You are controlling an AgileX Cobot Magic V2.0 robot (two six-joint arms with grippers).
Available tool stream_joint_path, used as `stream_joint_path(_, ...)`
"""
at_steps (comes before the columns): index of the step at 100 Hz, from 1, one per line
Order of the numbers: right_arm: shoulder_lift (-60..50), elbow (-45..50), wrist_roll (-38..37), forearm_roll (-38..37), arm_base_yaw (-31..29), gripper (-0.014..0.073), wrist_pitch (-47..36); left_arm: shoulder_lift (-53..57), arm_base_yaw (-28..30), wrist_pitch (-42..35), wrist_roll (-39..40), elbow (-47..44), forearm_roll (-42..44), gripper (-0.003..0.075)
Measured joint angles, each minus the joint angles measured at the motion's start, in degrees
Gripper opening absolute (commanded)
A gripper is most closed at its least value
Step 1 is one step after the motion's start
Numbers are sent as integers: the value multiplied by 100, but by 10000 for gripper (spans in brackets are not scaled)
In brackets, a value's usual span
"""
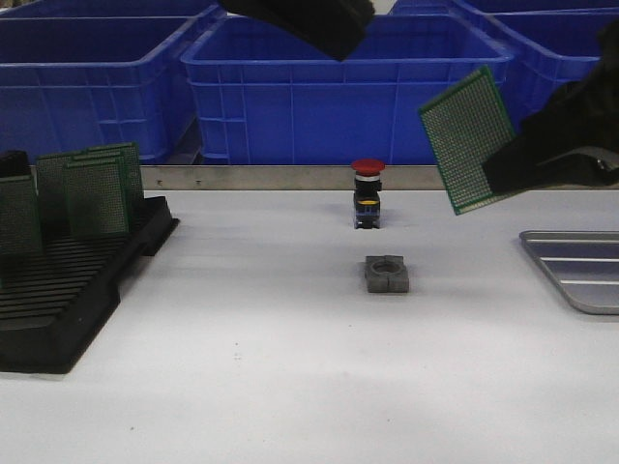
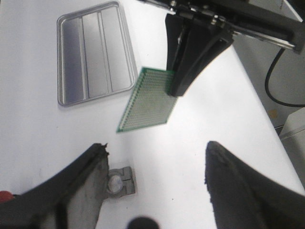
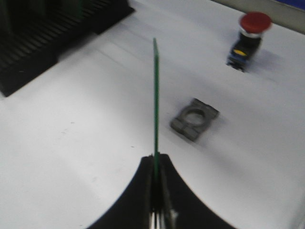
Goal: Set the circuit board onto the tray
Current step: 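Carry the board with the right gripper onto the metal tray and release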
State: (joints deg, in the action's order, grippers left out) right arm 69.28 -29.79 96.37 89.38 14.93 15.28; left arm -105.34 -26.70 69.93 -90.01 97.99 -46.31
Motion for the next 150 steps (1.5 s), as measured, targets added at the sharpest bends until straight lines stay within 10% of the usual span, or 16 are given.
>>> stream_joint_path(52,2164,-892,-1138,-249,-2758,-112,1743,0,88,12,63,0,13,421)
stream_joint_path(84,3014,-1337,-1259,-751,-3313,-106,1841,0,88,12,63,0,13,421)
stream_joint_path(93,3067,-1411,-1262,-786,-3313,5,1861,0,88,12,63,0,13,421)
stream_joint_path(114,3067,-1593,-1262,-1314,-3313,623,1876,0,88,12,63,26,13,421)
stream_joint_path(150,3067,-1643,-1274,-1874,-3313,574,1602,130,485,23,75,78,373,421)
